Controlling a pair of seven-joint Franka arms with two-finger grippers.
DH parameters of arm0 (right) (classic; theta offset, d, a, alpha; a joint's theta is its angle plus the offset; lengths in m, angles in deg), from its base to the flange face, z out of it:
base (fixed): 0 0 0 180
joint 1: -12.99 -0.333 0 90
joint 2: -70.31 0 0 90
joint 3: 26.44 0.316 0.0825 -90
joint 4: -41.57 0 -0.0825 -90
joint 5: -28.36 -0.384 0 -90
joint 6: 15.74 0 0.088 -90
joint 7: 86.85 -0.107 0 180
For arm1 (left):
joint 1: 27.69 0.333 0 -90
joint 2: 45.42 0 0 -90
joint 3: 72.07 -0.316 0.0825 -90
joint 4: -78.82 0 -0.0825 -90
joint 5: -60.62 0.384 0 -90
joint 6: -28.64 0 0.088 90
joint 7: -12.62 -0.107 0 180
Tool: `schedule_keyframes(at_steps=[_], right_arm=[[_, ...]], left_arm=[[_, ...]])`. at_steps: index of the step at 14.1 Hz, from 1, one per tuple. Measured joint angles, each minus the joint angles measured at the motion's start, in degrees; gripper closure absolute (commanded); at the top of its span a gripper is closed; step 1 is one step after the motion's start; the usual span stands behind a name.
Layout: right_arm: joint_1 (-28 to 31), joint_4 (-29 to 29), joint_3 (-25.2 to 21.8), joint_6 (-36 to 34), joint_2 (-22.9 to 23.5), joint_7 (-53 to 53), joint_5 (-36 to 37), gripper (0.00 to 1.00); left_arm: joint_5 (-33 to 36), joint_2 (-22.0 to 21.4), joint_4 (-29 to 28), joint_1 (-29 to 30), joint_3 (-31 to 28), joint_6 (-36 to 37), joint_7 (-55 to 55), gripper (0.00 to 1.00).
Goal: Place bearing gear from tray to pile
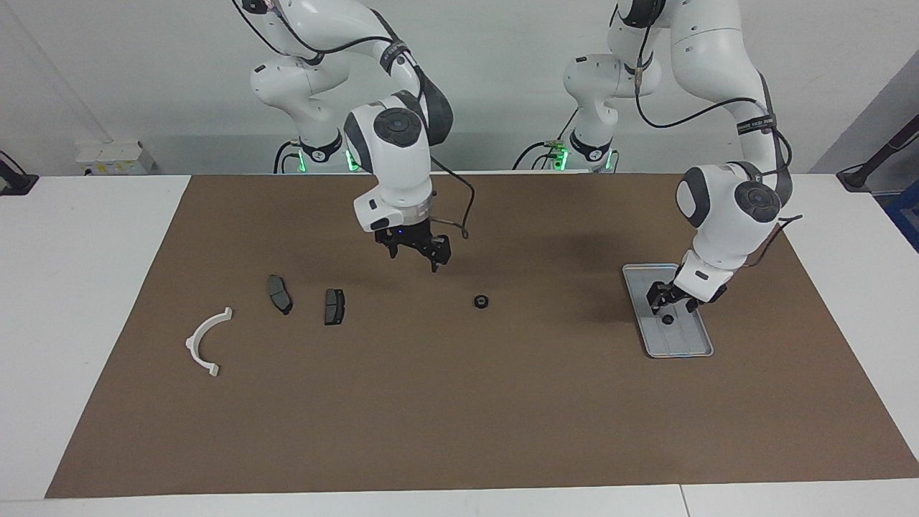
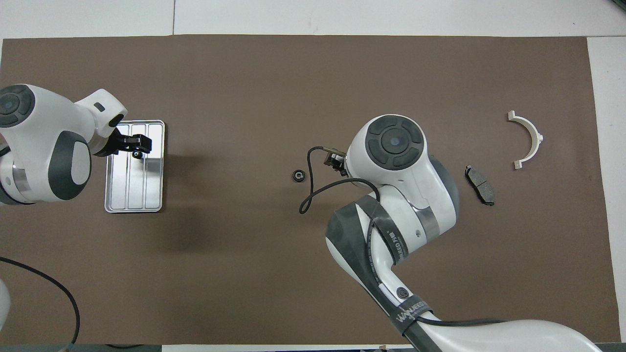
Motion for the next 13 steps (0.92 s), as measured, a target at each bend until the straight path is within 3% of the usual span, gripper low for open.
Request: schedule_keyframes(at_steps=[7, 11, 13], right_arm=[[-5.5, -13.9, 0.0, 0.3, 14.6, -11.2, 0.0, 0.05], [-5.6, -17.9, 0.0, 0.4, 19.4, -12.5, 0.0, 0.06], [-5.6, -19.0, 0.0, 0.6, 20.4, -12.9, 0.0, 0.07]], left_arm=[[0.0, 0.3, -3.4, 1.4, -0.2, -4.6, -0.4, 0.26], [-1.1, 0.6, -3.9, 1.9, -0.1, -5.8, -0.4, 0.36], [-1.5, 0.9, -4.3, 1.9, -0.1, -6.9, -0.4, 0.36]])
